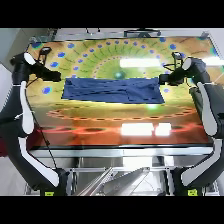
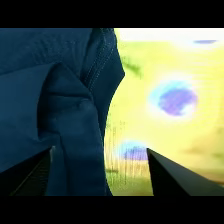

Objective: Fold the shirts.

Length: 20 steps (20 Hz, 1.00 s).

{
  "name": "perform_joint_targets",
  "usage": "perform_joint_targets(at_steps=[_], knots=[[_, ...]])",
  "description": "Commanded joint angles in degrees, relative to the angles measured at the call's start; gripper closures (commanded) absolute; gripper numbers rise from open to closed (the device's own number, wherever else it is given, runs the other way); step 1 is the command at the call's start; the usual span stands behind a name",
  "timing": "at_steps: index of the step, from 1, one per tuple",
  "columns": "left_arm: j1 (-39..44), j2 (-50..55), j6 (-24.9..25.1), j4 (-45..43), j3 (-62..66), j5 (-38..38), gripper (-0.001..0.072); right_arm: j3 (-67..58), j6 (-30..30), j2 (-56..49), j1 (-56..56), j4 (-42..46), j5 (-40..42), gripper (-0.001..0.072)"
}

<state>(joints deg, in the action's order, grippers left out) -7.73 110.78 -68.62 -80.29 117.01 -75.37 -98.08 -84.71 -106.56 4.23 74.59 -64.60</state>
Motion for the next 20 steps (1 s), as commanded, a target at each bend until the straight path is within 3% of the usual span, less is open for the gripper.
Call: perform_joint_targets(at_steps=[1,2,3,9,12,13,14,16,17,20], knots=[[-1.11,-2.99,-0.52,5.88,0.00,-0.26,0.0419,-0.04,5.60,-2.08,3.76,-11.10,-2.32,0.0000],[-1.11,-3.34,-0.50,7.69,0.00,-0.52,0.0625,-0.04,6.80,-2.73,4.04,-12.48,-2.40,0.0000],[-0.79,-3.48,-0.46,9.70,0.00,-0.66,0.0688,-0.04,8.57,-3.48,4.22,-14.38,-2.43,0.0000],[3.91,-3.41,0.24,11.39,-0.02,-0.35,0.0684,-0.04,11.30,-9.07,4.13,-19.87,-2.34,0.0000],[7.19,-2.60,0.26,11.39,-0.02,0.59,0.0685,-0.04,15.43,-10.25,3.48,-24.59,-2.89,0.0009],[8.63,-1.81,0.68,11.39,-0.02,0.50,0.0684,-0.04,16.46,-10.32,3.02,-25.38,-2.86,0.0100],[9.88,-0.74,0.85,11.34,-0.02,0.57,0.0684,-0.07,17.27,-10.32,2.62,-25.42,-2.71,0.0329],[12.79,1.99,0.96,11.34,-0.02,1.68,0.0684,-0.35,17.75,-10.29,2.08,-25.42,-2.29,0.0645],[14.16,3.41,1.49,11.32,0.00,2.64,0.0685,-0.81,17.68,-10.23,2.03,-25.42,-2.45,0.0696],[18.64,7.50,1.68,11.30,0.00,3.56,0.0685,-3.80,17.42,-9.07,2.05,-26.69,-6.23,0.0697]])
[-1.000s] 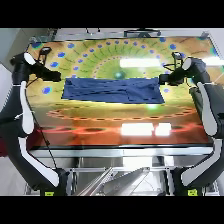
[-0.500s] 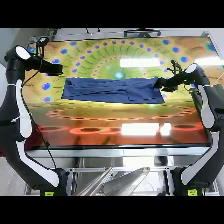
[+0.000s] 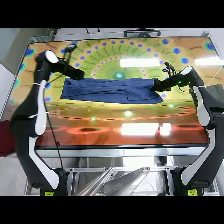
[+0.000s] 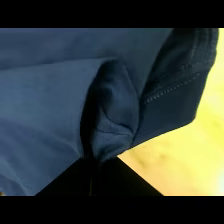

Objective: Fold the shirts.

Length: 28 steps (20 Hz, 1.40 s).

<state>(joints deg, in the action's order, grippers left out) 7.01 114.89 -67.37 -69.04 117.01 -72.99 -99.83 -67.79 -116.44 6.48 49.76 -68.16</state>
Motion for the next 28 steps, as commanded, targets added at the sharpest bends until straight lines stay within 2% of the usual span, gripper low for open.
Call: perform_joint_targets(at_steps=[1,3,7,12,15,18,20,22,26,28], knots=[[5.46,4.50,0.46,0.02,0.00,1.27,0.0685,-3.28,0.48,1.99,-0.22,-1.92,-4.13,0.0697],[8.48,6.58,0.42,0.04,0.02,2.40,0.0685,-5.55,0.13,5.18,-0.55,-3.06,-6.80,0.0697],[14.58,9.27,-0.87,0.26,0.02,4.50,0.0685,-7.10,0.20,13.40,-2.03,-12.37,-8.87,0.0698],[19.06,10.05,-1.66,4.76,0.04,7.58,0.0685,-7.10,0.09,19.30,-5.51,-13.60,-8.83,0.0697],[18.91,7.26,-1.75,4.55,0.04,5.88,0.0695,-7.10,-1.29,19.23,-6.01,-13.40,-8.87,0.0697],[15.04,-1.86,-1.75,4.50,0.04,-1.09,0.0701,-7.10,-1.88,19.28,-8.15,-13.44,-6.82,0.0697],[10.27,-9.64,-1.77,4.61,0.04,-5.11,0.0699,-7.10,-2.69,19.08,-12.72,-13.44,0.04,0.0697],[4.96,-16.24,-3.23,4.76,0.02,-6.73,0.0693,-7.10,-1.75,17.70,-20.15,-13.44,11.52,0.0697],[-4.28,-24.28,-3.82,4.81,-3.19,-7.50,0.0687,-7.10,-0.57,8.35,-38.21,-14.51,41.99,0.0696],[-7.61,-26.32,-3.50,4.79,-6.64,-6.67,0.0687,-7.80,4.02,0.63,-47.43,-19.69,62.95,0.0697]])
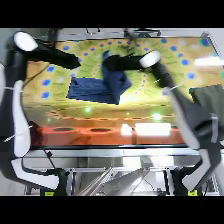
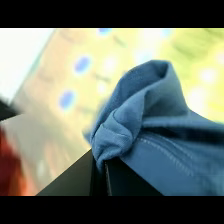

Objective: Fold the shirts.

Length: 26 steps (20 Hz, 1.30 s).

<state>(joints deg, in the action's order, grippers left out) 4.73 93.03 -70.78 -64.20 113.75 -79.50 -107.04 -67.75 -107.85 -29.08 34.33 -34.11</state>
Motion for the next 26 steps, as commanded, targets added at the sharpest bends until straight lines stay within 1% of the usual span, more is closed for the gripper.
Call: perform_joint_targets(at_steps=[1,2,3,4,5,7,8,9,11,12,13,14,17,18,19,21,22,25,26], knots=[[-6.86,-5.22,0.42,-0.02,-5.51,0.28,0.0687,-2.58,4.96,-12.70,-16.22,-5.20,39.28,0.0697],[-7.91,-5.73,0.42,0.00,-7.52,0.79,0.0686,-5.86,3.45,-17.33,-19.41,-5.20,45.13,0.0688],[-8.87,-5.90,0.42,0.00,-9.42,1.25,0.0687,-10.62,1.42,-22.03,-21.59,-4.63,45.27,0.0485],[-9.49,-5.86,0.42,0.00,-10.78,1.40,0.0687,-14.29,1.14,-25.16,-22.64,-4.33,41.75,0.0152],[-10.03,-5.86,0.44,0.02,-11.91,1.60,0.0686,-15.23,1.11,-26.10,-22.82,-4.39,37.29,0.0015],[-11.13,-5.84,0.44,0.11,-12.55,2.47,0.0687,-14.86,1.70,-24.48,-21.31,-4.37,29.92,0.0017],[-11.30,-5.88,0.44,1.62,-12.52,3.02,0.0687,-14.16,2.08,-22.64,-19.80,-4.33,26.62,0.0017],[-11.89,-5.90,0.52,4.52,-12.41,2.69,0.0687,-13.40,2.73,-20.83,-18.27,-4.35,23.56,0.0017],[-12.72,-5.88,1.53,9.94,-12.44,1.18,0.0687,-11.43,4.35,-15.58,-13.73,-3.28,13.14,0.0023],[-12.76,-5.90,1.53,11.50,-12.44,0.61,0.0687,-10.99,4.17,-13.09,-11.32,-1.01,7.63,0.0117],[-12.76,-5.90,1.51,11.93,-12.44,0.33,0.0687,-10.95,2.67,-10.56,-8.57,1.97,1.51,0.0209],[-12.74,-5.90,1.53,11.80,-12.44,-0.17,0.0686,-10.95,-0.72,-8.26,-5.84,5.16,-4.28,0.0214],[-12.76,-5.88,1.51,11.78,-12.44,-2.34,0.0687,-10.91,-16.15,-2.51,3.52,16.37,-22.18,0.0214],[-12.76,-5.86,1.51,11.76,-12.44,-2.62,0.0687,-10.56,-19.82,-1.70,6.38,18.56,-26.88,0.0214],[-12.74,-5.86,1.51,11.76,-12.44,-2.93,0.0687,-9.38,-21.92,-1.25,9.31,19.61,-31.08,0.0214],[-12.74,-5.84,1.51,11.76,-12.44,-3.21,0.0687,-4.63,-24.63,-1.16,13.31,19.69,-35.21,0.0215],[-12.74,-5.84,1.51,11.76,-12.44,-3.21,0.0687,-1.40,-25.57,-1.16,14.29,19.65,-35.01,0.0214],[-12.76,-5.84,1.53,11.69,-12.44,-3.02,0.0687,6.01,-25.59,-2.10,14.58,18.80,-28.72,0.0214],[-12.74,-5.84,1.53,11.69,-12.44,-3.02,0.0687,6.75,-25.44,-3.45,14.51,16.79,-27.10,0.0213]])
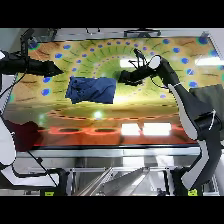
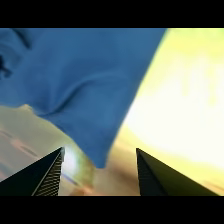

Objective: Fold the shirts.

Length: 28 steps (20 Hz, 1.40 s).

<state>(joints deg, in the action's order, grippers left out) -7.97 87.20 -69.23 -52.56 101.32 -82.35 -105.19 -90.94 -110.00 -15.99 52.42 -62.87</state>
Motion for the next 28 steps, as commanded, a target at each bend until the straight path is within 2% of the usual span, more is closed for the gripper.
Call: perform_joint_targets(at_steps=[1,5,6,7,9,10,11,13,15,16,17,19,20,23,24,26,28], knots=[[-0.04,0.00,-0.02,0.04,0.00,-0.20,0.0687,4.92,-2.03,-2.99,1.18,-3.63,2.67,0.0212],[-0.04,0.00,0.87,0.07,0.00,0.00,0.0687,4.92,4.87,-8.68,-0.98,-16.61,7.48,0.0210],[-0.04,0.00,0.87,0.09,0.00,0.00,0.0687,4.92,5.73,-9.90,-1.75,-19.06,8.98,0.0159],[-0.04,0.00,0.94,0.07,0.00,0.00,0.0687,4.92,5.73,-10.95,-2.45,-20.50,10.29,0.0074],[-0.04,0.00,1.29,0.09,0.00,-0.02,0.0687,4.90,5.73,-12.61,-3.93,-22.45,12.15,0.0081],[-0.04,0.00,1.33,0.07,0.00,-0.02,0.0687,4.83,6.71,-13.09,-4.46,-23.56,13.00,0.0127],[-0.04,0.00,1.75,0.09,0.00,-0.02,0.0687,4.83,9.01,-13.46,-5.11,-25.90,14.16,0.0228],[-0.04,0.00,2.32,0.09,0.00,0.00,0.0687,4.81,13.38,-13.88,-6.12,-32.68,16.79,0.0257],[-0.04,0.00,2.34,0.07,0.00,-0.02,0.0687,4.76,20.57,-13.94,-6.75,-41.05,17.59,0.0568],[-0.04,0.00,2.36,0.07,0.00,-0.02,0.0687,4.37,23.41,-13.77,-6.73,-44.39,16.50,0.0658],[-0.04,0.00,2.36,0.04,0.00,-0.07,0.0687,3.87,23.98,-13.00,-6.64,-44.81,15.74,0.0696],[-0.04,0.00,2.36,0.04,0.00,-0.13,0.0687,3.74,22.38,-8.72,-5.86,-39.50,14.21,0.0697],[-0.04,0.00,2.36,0.04,0.00,-0.22,0.0686,3.74,18.25,-5.70,-4.98,-33.09,12.28,0.0697],[-0.04,0.00,2.36,0.04,-0.02,-0.59,0.0686,3.74,-0.24,6.75,-0.17,-2.71,-0.59,0.0698],[-0.04,0.00,2.34,0.04,-0.02,-0.83,0.0687,3.76,-4.17,11.17,1.88,5.20,-6.62,0.0698],[-0.04,0.02,2.34,0.07,-0.13,-1.29,0.0687,3.89,-6.62,18.71,6.36,13.31,-17.49,0.0699],[-0.04,0.20,2.32,0.09,-0.13,-2.21,0.0687,4.72,-6.60,25.40,10.80,16.13,-22.64,0.0699]])
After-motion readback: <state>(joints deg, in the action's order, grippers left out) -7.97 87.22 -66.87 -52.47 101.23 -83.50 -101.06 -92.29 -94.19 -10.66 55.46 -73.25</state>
